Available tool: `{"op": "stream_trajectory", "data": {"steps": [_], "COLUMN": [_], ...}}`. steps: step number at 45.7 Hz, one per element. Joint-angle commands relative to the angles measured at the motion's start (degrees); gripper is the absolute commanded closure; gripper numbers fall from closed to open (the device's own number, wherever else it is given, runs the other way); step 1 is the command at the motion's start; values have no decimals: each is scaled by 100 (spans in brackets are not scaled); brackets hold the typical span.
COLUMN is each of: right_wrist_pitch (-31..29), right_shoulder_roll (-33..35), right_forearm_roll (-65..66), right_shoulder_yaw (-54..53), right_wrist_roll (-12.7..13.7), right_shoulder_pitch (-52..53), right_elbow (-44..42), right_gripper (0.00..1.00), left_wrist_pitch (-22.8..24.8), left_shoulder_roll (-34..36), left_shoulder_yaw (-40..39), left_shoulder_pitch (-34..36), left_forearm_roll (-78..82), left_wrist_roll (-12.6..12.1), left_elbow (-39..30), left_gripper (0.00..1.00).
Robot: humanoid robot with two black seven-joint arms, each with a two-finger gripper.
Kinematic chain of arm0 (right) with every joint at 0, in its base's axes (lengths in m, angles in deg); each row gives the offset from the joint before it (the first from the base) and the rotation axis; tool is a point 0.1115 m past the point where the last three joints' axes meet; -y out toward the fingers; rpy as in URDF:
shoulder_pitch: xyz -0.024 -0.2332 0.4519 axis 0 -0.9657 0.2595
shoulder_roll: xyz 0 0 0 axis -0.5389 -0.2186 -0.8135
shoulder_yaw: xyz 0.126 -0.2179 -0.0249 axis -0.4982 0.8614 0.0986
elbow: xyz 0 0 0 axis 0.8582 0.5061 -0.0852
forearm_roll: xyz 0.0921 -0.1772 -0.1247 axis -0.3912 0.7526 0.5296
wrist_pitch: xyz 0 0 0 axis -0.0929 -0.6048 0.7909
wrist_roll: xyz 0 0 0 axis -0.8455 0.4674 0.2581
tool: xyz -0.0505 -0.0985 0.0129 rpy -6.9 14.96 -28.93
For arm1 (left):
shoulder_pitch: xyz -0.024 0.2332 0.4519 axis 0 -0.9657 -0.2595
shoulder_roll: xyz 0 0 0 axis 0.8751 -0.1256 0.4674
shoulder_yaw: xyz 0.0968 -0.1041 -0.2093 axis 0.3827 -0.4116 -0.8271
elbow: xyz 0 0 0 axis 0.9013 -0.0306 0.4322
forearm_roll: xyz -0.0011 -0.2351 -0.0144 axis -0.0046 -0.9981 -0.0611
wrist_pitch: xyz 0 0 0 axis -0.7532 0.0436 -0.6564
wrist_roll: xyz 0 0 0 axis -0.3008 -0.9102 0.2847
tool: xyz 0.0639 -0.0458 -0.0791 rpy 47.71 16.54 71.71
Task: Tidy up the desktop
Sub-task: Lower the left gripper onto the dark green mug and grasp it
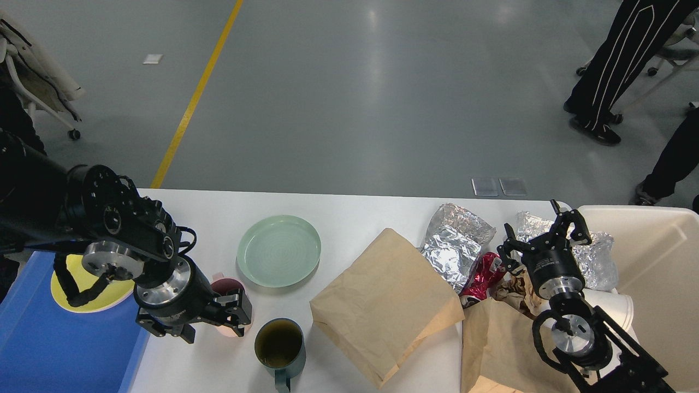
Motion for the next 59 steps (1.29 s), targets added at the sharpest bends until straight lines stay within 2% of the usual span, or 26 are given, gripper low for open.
{"op": "stream_trajectory", "data": {"steps": [1, 12, 24, 31, 37, 44, 53, 59], "right_wrist_pitch": [0, 0, 0, 0, 0, 0, 0, 0], "right_shoulder_roll": [-5, -5, -5, -5, -5, -5, -5, -5], "right_forearm_roll": [8, -1, -1, -1, -1, -1, -1, -1], "right_shoulder_yaw": [0, 0, 0, 0, 0, 0, 0, 0], "right_wrist_roll": [3, 3, 3, 3, 3, -6, 3, -6], "right_shoulder_pitch": [0, 0, 0, 0, 0, 0, 0, 0], "right_elbow": [0, 0, 0, 0, 0, 0, 0, 0], "right_gripper": [0, 0, 0, 0, 0, 0, 0, 0], "left_wrist_pitch": [-87, -518, -878, -913, -913, -913, -922, -957], "left_shoulder_roll": [-136, -795, -857, -874, -989, -1050, -1094, -1112], "left_shoulder_yaw": [-165, -192, -148, -174, -183, -201, -201, -218], "left_shoulder_pitch": [-125, -528, -1161, -1328, -1443, -1680, -1891, -1988], "left_forearm_roll": [5, -57, -92, -460, -558, -566, -760, -760], "left_wrist_roll": [49, 5, -3, 5, 14, 14, 5, -3], "left_elbow": [49, 277, 637, 831, 936, 1138, 1472, 1560], "left_gripper": [20, 20, 27, 30, 40, 47, 68, 75]}}
